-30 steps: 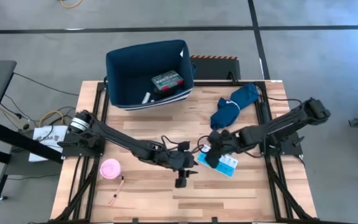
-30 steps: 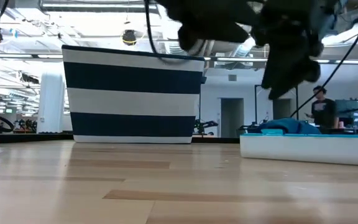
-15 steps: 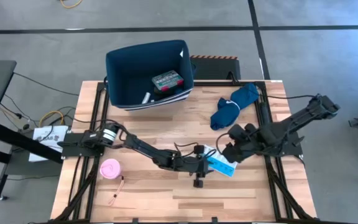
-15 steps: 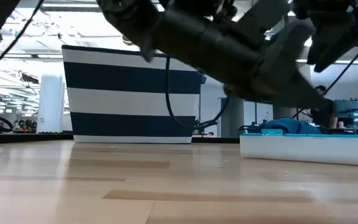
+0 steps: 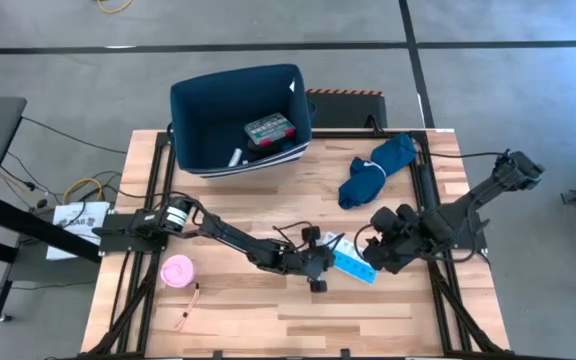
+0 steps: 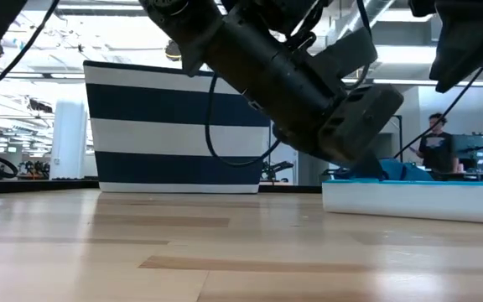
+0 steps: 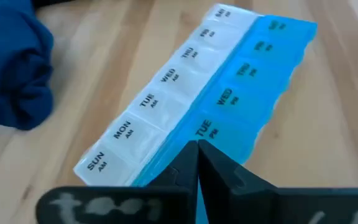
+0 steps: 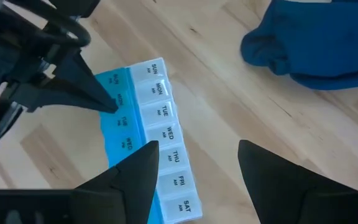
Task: Pick & place medical supplies in basket/bin
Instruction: Put the blue pill organizer into the blue bin
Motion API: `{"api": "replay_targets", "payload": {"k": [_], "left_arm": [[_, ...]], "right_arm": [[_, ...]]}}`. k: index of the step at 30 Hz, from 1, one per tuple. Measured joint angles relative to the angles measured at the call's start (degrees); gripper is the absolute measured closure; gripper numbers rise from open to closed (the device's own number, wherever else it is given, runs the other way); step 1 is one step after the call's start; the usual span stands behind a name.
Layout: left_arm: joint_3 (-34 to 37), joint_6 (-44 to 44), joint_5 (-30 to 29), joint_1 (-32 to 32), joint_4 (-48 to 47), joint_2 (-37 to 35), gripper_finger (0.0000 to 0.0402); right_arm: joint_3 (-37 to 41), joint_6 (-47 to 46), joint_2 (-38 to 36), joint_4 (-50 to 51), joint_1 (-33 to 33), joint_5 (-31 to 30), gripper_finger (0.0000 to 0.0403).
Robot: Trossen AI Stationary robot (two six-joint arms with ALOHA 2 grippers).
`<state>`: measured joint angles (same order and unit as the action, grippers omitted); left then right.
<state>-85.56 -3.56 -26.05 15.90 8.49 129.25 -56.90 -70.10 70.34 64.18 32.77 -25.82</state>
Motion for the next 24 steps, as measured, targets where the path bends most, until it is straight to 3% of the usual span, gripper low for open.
{"api": "replay_targets", "payload": {"k": [19,24], "left_arm": [[-0.07,-3.47,-1.9,-0.03,-10.32,-0.2,0.0401],[0.32,-1.15,-2.72,0.75,-7.01,-1.01,0.0401]], "right_arm": [[0.02,-0.07,0.27,-0.18,0.0,0.22,0.0187],[0.33,-0.71,1.2,-2.18,-0.2,0.2,0.0187]]}}
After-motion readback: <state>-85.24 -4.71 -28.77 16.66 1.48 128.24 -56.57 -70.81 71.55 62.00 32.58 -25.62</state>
